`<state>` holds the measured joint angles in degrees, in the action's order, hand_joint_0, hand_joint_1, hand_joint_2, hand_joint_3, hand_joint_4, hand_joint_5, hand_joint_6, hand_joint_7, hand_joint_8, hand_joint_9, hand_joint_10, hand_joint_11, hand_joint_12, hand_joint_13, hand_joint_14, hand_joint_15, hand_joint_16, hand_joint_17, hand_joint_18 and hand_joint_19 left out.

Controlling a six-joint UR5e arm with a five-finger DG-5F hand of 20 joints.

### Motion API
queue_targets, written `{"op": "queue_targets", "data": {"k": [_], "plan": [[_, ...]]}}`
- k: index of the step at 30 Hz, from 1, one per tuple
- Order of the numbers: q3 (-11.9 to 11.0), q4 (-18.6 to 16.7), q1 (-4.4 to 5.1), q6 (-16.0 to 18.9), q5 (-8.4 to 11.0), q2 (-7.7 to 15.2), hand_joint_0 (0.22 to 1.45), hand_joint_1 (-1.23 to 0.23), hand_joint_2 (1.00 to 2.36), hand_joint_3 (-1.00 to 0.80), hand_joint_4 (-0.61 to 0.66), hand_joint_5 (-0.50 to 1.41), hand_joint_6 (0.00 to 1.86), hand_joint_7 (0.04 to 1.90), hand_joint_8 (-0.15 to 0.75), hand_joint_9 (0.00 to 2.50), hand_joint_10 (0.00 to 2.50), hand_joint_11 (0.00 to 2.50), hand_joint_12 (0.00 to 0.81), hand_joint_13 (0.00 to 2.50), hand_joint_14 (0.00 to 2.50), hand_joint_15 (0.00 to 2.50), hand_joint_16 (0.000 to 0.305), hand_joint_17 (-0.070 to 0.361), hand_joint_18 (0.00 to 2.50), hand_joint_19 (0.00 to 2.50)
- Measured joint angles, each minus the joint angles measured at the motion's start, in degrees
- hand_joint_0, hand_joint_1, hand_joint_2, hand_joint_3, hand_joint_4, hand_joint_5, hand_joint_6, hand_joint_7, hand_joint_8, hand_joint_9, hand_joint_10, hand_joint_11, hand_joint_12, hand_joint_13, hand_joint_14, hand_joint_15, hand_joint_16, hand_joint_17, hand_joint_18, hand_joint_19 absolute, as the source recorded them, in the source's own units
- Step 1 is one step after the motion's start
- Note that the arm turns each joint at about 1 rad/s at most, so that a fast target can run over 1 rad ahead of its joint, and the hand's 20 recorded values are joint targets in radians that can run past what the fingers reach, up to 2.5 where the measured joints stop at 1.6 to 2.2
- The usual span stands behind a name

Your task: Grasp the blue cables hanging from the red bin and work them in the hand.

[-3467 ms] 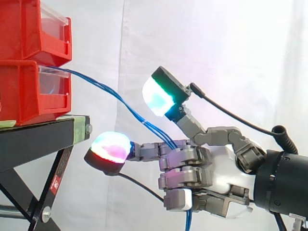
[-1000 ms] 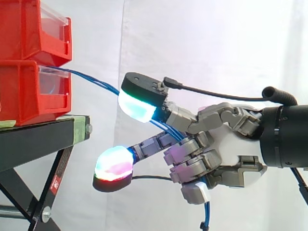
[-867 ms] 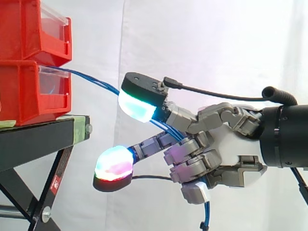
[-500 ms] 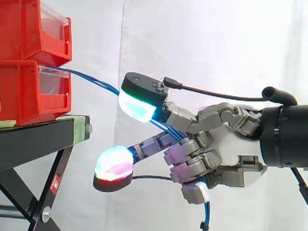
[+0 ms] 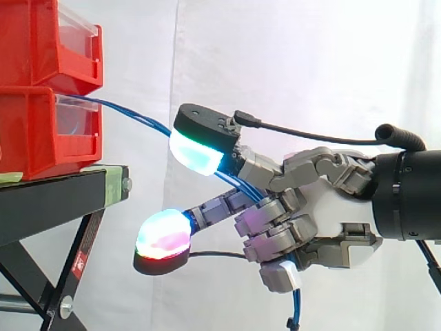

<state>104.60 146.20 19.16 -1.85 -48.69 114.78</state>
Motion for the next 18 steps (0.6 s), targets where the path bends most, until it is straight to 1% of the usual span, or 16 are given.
{"op": "queue_targets", "data": {"k": [6,18], "plan": [[0.0,0.0,0.0,0.0,0.0,0.0,0.79,-0.58,1.0,-0.95,0.36,0.43,0.02,1.14,0.53,1.96,2.5,2.5,0.754,2.15,2.5,2.14,0.224,0.168,2.5,0.78],[0.0,0.0,0.0,0.0,0.0,0.0,0.79,-0.57,1.0,-0.95,0.35,0.43,0.02,1.14,0.532,1.96,2.5,2.5,0.752,2.14,2.5,2.12,0.221,0.165,2.49,0.79]]}}
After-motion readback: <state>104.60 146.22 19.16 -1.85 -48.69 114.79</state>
